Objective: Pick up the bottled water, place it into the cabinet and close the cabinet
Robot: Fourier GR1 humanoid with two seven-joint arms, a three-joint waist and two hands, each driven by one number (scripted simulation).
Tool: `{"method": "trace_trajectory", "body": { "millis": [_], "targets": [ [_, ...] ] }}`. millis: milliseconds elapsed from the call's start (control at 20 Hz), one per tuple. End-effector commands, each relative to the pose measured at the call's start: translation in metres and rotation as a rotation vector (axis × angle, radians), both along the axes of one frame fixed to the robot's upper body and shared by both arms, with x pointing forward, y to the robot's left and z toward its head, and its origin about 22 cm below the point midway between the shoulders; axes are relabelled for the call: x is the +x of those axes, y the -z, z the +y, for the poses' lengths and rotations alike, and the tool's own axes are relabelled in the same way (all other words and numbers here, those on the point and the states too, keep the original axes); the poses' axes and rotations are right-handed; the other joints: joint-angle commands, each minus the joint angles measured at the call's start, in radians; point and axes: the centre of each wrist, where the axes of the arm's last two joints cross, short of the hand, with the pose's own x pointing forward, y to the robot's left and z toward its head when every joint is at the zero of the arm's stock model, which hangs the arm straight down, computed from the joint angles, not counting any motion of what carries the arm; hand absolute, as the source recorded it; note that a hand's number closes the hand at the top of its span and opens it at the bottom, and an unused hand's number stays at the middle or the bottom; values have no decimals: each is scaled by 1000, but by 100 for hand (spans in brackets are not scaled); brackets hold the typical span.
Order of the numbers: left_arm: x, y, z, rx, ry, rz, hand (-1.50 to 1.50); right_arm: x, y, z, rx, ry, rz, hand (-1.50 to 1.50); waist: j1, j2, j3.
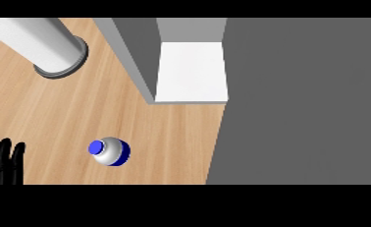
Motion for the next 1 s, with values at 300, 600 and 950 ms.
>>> {"method": "trace_trajectory", "body": {
  "millis": [300, 600, 950],
  "targets": [
    [14, 54, 0, 20, -16, 56, -150, -20, -24, -3, -41, 87, -60, -150, 2, -1, -1],
    [33, 93, 17, 12, -1, 85, -150, -33, -23, 0, -41, 39, -70, -150, -8, -3, -1],
    [65, 111, 3, 13, 35, 74, -150, -23, -19, -3, -61, 54, -71, -150, -8, 1, 0]
  ]
}}
